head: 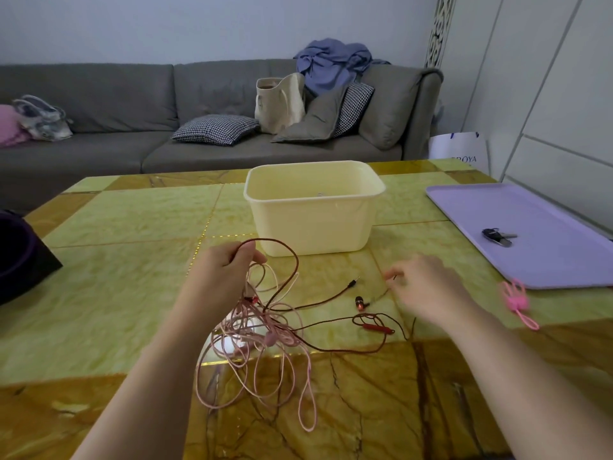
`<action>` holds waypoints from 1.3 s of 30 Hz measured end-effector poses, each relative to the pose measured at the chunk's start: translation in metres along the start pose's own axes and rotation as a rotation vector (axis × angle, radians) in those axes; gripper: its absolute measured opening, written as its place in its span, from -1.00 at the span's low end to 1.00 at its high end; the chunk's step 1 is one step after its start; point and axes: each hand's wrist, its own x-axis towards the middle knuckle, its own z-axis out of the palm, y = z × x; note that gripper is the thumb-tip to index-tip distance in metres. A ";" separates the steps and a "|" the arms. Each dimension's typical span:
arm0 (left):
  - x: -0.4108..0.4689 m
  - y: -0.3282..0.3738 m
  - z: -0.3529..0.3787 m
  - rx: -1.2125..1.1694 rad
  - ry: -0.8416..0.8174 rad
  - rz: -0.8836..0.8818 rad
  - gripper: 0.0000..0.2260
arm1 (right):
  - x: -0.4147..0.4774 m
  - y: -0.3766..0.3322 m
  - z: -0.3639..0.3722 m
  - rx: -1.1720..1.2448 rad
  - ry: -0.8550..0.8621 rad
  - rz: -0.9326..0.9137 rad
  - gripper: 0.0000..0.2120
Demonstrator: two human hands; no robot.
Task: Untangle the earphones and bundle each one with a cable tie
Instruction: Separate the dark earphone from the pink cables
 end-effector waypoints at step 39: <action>0.018 -0.028 -0.006 0.212 0.295 -0.002 -0.85 | 0.016 -0.002 -0.004 1.540 0.548 0.458 -0.80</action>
